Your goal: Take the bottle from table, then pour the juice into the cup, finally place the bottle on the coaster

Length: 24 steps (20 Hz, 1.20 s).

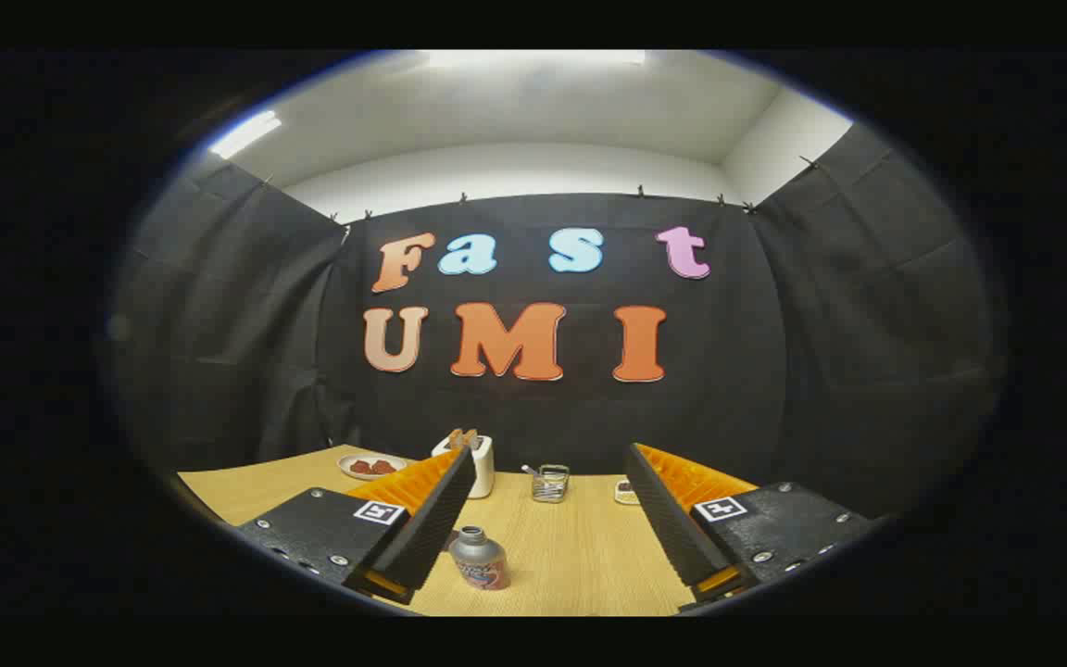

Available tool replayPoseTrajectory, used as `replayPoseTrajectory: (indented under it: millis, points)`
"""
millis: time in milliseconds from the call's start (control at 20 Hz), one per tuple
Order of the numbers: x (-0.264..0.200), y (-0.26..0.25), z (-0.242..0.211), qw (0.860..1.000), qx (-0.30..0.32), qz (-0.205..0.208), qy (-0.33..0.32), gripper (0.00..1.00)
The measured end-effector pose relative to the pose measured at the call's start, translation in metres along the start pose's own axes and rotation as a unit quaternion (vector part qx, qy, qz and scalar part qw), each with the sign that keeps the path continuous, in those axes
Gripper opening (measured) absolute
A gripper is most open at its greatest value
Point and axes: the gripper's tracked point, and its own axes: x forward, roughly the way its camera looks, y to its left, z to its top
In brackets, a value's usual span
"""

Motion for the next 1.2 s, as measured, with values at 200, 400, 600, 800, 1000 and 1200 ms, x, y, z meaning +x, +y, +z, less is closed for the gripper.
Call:
replayPoseTrajectory:
  millis: [200, 400, 600, 800, 1000, 1200]
  points:
    - [0.002, 0.000, -0.004, 1.000, 0.005, 0.000, 0.003, 0.98]
    - [0.002, -0.002, -0.011, 1.000, 0.002, -0.002, 0.007, 0.98]
    - [0.006, -0.004, -0.019, 1.000, 0.009, -0.002, 0.014, 0.97]
    - [0.004, -0.002, -0.023, 1.000, 0.015, 0.003, 0.015, 0.98]
    - [0.005, 0.006, -0.042, 1.000, 0.015, 0.008, 0.026, 0.98]
    - [0.004, 0.023, -0.081, 0.998, 0.009, 0.026, 0.055, 0.98]
